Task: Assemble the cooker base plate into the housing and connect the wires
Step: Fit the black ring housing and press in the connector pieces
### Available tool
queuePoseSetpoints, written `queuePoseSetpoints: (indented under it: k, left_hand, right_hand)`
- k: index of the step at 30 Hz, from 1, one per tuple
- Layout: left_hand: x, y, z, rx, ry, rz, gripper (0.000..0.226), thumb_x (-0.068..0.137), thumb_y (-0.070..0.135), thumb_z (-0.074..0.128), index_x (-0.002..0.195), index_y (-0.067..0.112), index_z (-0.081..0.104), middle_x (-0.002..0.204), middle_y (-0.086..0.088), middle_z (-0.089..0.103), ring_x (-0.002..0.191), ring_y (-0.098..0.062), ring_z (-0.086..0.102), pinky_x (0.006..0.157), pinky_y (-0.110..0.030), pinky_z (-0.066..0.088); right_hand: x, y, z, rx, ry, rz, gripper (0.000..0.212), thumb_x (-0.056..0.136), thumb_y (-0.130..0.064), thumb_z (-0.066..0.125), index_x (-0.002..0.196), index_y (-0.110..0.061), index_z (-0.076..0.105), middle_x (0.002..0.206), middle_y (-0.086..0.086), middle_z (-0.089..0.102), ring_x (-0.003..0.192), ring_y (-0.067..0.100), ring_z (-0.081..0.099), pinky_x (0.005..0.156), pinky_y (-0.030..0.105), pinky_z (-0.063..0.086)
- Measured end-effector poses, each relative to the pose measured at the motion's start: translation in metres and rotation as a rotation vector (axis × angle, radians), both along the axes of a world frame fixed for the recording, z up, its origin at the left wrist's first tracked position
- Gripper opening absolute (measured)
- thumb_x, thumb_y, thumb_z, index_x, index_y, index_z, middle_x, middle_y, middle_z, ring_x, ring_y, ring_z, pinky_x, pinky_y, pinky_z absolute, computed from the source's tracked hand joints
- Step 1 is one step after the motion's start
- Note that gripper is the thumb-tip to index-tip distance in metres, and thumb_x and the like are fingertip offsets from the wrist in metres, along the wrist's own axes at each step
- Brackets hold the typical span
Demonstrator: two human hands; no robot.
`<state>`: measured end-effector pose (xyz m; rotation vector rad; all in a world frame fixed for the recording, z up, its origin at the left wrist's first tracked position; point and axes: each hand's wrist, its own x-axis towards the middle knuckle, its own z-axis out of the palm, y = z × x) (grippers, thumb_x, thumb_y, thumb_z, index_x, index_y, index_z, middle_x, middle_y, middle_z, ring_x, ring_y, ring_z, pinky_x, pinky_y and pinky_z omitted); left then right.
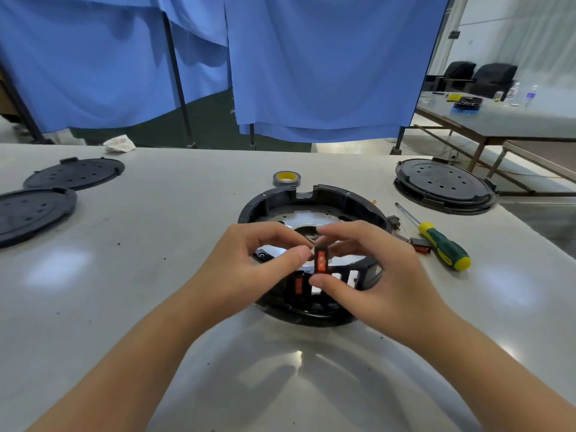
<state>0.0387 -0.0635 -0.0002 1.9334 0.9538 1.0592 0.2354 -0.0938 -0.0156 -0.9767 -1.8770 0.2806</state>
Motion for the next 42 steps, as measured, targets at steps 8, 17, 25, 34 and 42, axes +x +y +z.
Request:
queuePoseSetpoints:
  k: [8,17,25,34,42]
  left_hand:
    - [0.002,-0.001,-0.007,0.037,0.286,-0.034,0.029,0.082,0.013,0.062,0.105,0.028,0.072,0.1,0.018,0.07,0.102,0.006,0.06,0.085,-0.007,0.043]
    - [0.005,-0.001,-0.005,0.108,0.372,-0.093,0.023,0.075,0.021,0.057,0.092,0.024,0.072,0.088,0.007,0.07,0.09,-0.015,0.063,0.089,-0.039,0.045]
    - [0.005,0.001,-0.005,0.098,0.365,-0.087,0.025,0.076,0.023,0.059,0.096,0.02,0.074,0.09,0.008,0.071,0.092,-0.013,0.064,0.087,-0.037,0.047]
    - [0.004,0.0,-0.006,0.088,0.377,-0.08,0.028,0.075,0.029,0.061,0.098,0.02,0.073,0.091,0.008,0.071,0.094,-0.011,0.063,0.09,-0.036,0.045]
    - [0.002,0.003,-0.009,0.071,0.412,-0.057,0.03,0.074,0.038,0.062,0.101,0.03,0.071,0.097,0.016,0.068,0.107,-0.011,0.057,0.099,-0.04,0.041]
  right_hand:
    - [0.004,-0.005,0.009,0.034,-0.105,0.032,0.034,0.071,-0.021,0.08,0.101,-0.014,0.066,0.094,-0.009,0.063,0.091,0.012,0.063,0.078,0.031,0.051]
    - [0.004,-0.009,0.01,-0.064,-0.282,0.084,0.034,0.068,-0.027,0.084,0.098,-0.022,0.068,0.095,-0.014,0.06,0.096,0.011,0.057,0.081,0.034,0.048]
    - [0.005,-0.007,0.008,-0.075,-0.341,0.076,0.03,0.067,-0.028,0.085,0.09,-0.021,0.067,0.09,-0.011,0.058,0.091,0.014,0.055,0.076,0.037,0.047]
    - [0.003,-0.003,0.004,-0.226,-0.26,0.093,0.028,0.065,-0.024,0.087,0.086,-0.023,0.068,0.096,-0.011,0.056,0.098,0.009,0.052,0.084,0.033,0.045]
    - [0.006,-0.001,0.003,-0.234,-0.238,0.086,0.028,0.065,-0.022,0.088,0.087,-0.027,0.071,0.105,-0.012,0.052,0.104,0.008,0.052,0.088,0.023,0.042]
